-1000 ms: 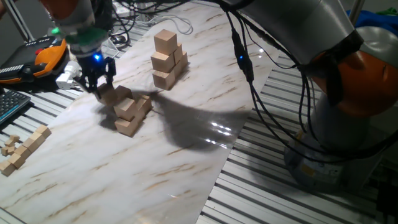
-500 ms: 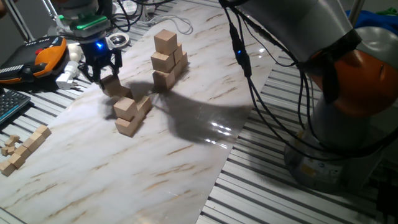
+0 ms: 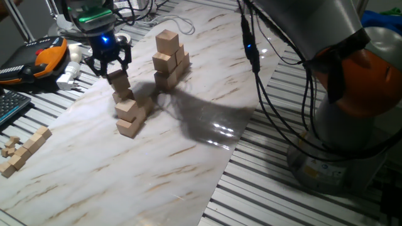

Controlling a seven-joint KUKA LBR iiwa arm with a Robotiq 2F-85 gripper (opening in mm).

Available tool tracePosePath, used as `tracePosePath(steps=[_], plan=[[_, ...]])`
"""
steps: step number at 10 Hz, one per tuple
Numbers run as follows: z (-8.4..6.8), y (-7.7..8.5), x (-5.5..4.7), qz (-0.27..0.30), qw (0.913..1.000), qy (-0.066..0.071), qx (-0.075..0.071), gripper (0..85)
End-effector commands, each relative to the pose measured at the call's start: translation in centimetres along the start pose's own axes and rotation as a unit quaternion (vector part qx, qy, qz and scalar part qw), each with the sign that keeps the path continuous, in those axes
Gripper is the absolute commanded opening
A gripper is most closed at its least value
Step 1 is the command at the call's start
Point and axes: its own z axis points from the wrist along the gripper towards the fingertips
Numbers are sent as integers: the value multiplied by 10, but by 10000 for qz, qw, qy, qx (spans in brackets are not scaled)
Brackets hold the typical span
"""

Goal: Stack the blocks into a pyramid shape

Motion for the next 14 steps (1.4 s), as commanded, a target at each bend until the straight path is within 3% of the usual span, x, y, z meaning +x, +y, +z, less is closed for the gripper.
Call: tracePosePath(steps=[1,3,5,8,10,12,13,14], plan=[[-1,-6,2,2320,9723,62,-267,0],[-2,-15,7,2898,9565,135,-301,0],[-4,-18,13,3589,9326,171,-349,0],[-4,-23,19,4102,9116,45,-253,0],[2,-27,18,4630,8860,20,-227,0],[2,-28,21,4994,8661,109,-190,0],[3,-30,23,5221,8524,138,-241,0],[4,-31,25,5313,8464,177,-325,0]])
